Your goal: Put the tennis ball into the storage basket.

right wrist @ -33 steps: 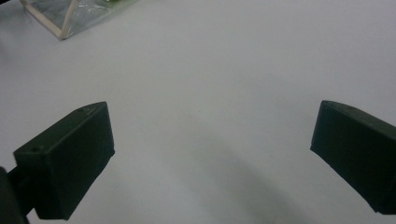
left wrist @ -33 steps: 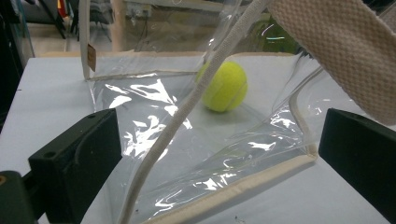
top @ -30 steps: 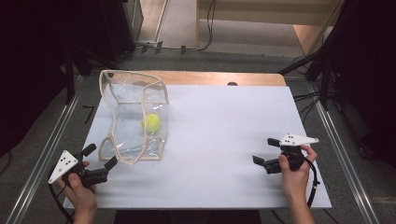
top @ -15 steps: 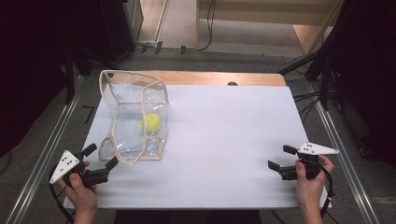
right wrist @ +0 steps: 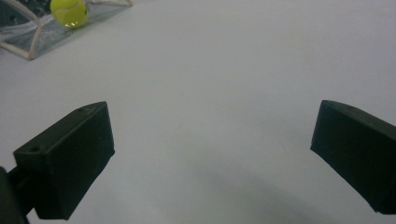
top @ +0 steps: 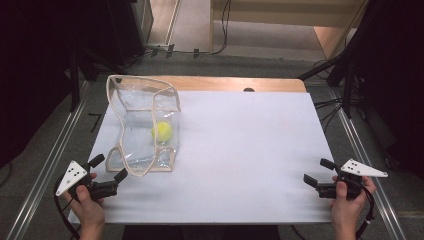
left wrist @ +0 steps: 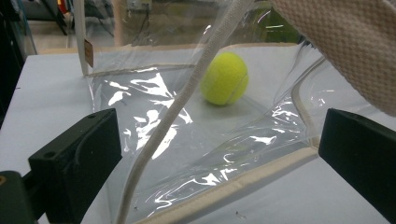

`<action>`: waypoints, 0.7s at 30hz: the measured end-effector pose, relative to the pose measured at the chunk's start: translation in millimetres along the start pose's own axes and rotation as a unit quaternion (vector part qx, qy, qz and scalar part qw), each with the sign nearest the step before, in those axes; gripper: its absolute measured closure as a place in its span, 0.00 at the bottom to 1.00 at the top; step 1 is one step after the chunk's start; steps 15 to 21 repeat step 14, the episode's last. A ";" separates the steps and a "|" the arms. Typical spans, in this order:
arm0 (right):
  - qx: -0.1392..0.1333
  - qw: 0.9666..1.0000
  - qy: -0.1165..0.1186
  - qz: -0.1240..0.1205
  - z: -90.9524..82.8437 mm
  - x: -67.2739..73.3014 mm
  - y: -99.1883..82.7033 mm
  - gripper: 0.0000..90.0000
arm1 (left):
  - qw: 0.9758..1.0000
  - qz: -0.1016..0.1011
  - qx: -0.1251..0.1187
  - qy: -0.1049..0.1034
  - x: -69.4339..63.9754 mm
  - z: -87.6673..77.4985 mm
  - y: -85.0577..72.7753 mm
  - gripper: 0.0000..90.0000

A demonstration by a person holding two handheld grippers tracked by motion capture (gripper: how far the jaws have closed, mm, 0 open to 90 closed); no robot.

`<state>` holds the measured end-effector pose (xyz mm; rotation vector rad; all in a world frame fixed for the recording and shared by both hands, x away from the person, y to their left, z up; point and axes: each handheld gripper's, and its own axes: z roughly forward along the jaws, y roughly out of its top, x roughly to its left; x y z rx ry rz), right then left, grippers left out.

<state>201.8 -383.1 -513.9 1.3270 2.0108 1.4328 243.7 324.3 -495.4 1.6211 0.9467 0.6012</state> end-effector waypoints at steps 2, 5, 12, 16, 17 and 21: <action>-0.008 1.000 -0.001 0.011 -4.0 -2.2 -2.2 0.00 | 1.000 0.000 0.000 -0.001 0.1 -0.1 0.0 0.00; -0.017 1.000 -0.002 0.019 -7.8 -3.9 -5.0 0.00 | 1.000 -0.002 0.001 -0.001 0.9 0.0 0.2 0.00; -0.011 1.000 -0.006 0.018 -5.5 -2.2 -7.5 0.00 | 1.000 -0.002 0.002 -0.001 1.2 0.2 0.3 0.00; -0.003 1.000 -0.014 0.017 -2.5 -1.5 -7.2 0.00 | 1.000 -0.002 0.002 -0.001 1.1 0.3 0.2 0.00; -0.003 1.000 -0.014 0.017 -2.5 -1.5 -7.2 0.00 | 1.000 -0.002 0.002 -0.001 1.1 0.3 0.2 0.00; -0.003 1.000 -0.014 0.017 -2.5 -1.5 -7.2 0.00 | 1.000 -0.002 0.002 -0.001 1.1 0.3 0.2 0.00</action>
